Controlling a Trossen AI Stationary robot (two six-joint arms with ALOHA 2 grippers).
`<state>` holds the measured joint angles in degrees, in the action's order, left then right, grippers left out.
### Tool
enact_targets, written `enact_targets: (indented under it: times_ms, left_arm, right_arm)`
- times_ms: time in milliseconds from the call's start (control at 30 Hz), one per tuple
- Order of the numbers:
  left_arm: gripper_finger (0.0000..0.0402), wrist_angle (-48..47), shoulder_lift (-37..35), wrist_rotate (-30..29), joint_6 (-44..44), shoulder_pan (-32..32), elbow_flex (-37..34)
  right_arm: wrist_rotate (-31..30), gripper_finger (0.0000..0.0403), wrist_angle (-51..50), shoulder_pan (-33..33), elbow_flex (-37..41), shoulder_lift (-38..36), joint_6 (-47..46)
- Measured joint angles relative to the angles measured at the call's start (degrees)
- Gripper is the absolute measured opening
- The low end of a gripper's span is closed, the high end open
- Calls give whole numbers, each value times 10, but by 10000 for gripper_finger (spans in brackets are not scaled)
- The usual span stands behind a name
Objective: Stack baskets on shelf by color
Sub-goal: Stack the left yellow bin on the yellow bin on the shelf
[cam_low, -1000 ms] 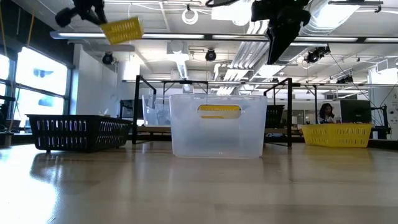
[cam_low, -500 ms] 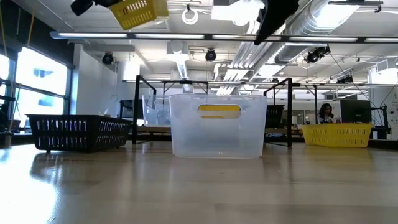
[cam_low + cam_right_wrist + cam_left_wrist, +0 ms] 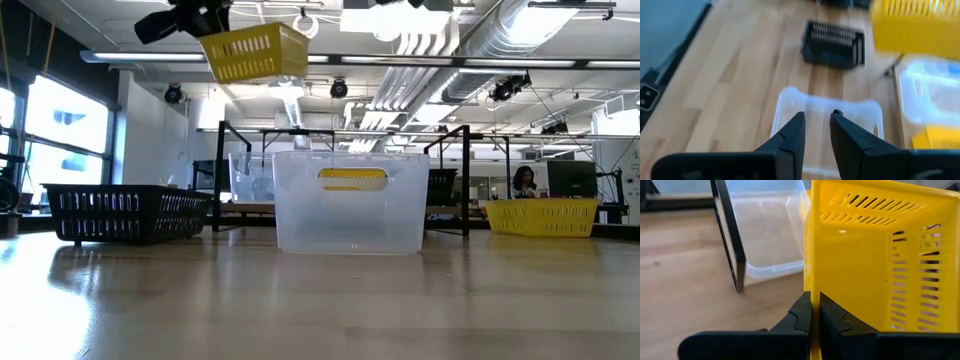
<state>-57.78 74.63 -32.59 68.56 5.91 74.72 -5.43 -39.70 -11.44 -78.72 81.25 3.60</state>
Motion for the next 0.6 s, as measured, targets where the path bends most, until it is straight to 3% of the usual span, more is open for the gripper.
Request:
enact_targets:
  times_ms: [333, 600]
  left_arm:
    - [0, -1, 82, 21, 114, -40, 0]
    - [0, -26, 110, 37, 167, -58, 0]
  right_arm:
    - [0, 78, 116, -26, 0, 11, 131]
    - [1, 78, 193, -24, 0, 41, 184]
